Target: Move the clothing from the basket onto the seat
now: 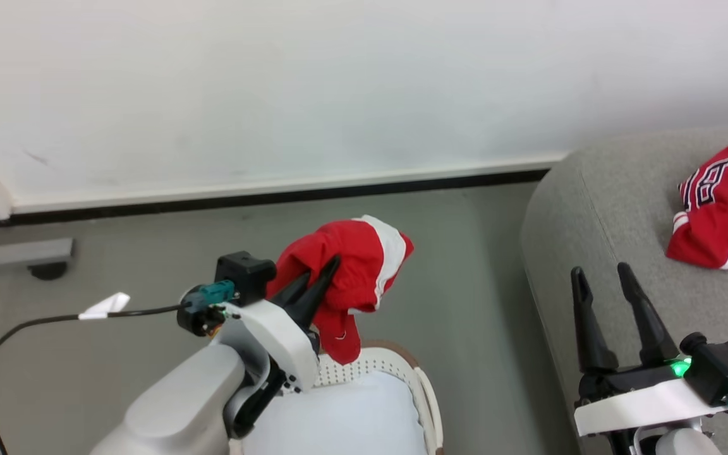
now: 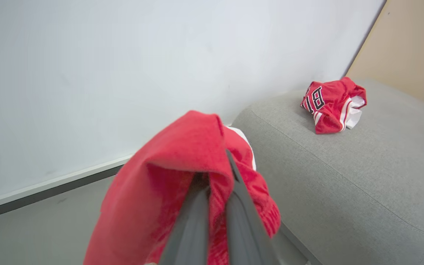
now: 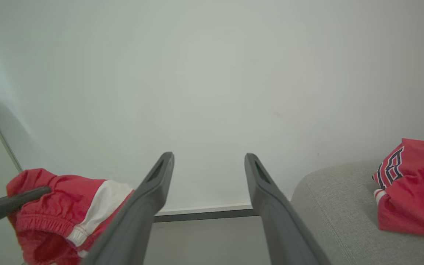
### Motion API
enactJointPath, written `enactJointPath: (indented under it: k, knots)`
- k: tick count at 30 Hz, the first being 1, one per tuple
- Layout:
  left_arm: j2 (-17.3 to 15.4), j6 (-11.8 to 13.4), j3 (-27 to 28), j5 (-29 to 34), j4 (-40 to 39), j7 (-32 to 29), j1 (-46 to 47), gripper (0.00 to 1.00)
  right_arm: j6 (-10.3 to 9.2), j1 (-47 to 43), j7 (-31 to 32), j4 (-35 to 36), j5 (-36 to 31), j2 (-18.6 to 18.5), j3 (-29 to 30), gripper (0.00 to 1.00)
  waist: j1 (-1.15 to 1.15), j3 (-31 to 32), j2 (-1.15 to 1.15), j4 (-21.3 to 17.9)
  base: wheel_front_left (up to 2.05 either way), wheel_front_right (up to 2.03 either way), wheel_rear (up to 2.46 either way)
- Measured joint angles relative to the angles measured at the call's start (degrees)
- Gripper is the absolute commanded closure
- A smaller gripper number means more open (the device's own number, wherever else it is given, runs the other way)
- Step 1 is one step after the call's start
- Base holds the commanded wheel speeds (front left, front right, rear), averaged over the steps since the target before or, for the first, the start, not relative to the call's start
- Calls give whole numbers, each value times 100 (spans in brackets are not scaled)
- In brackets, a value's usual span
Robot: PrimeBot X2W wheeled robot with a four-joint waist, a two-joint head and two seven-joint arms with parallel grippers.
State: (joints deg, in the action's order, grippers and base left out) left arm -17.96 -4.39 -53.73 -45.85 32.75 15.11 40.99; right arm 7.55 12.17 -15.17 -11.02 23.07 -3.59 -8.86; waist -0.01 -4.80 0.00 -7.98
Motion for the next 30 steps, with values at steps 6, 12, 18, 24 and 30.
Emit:
enactJointPath:
  k: [6, 12, 18, 24, 30]
  knots:
    - [-157, 169, 371, 247, -703, 1, -58, 100, 0, -100, 0, -107, 123, -66, -318, 0, 0, 321, 0, 144, 0, 0, 0]
    - [-236, 327, 478, 318, -1205, 1, -39, 100, 0, -166, 0, -188, 169, -138, -589, 0, 0, 454, 0, 271, 0, 0, 0]
    - [-310, 450, 492, 342, -1724, -122, 15, 100, 0, -160, 0, -240, 165, -160, -866, 0, 1, 468, 0, 404, 0, 0, 0]
    - [-377, 547, 498, 341, -2042, -199, 14, 100, 0, -41, 0, -320, 104, -149, -1145, 0, 1, 445, 0, 469, 0, 0, 0]
    - [-430, 594, 431, 341, -2248, -250, -79, 100, 0, 224, 0, -600, -24, -113, -1650, 0, 1, 419, 0, 504, 0, 0, 0]
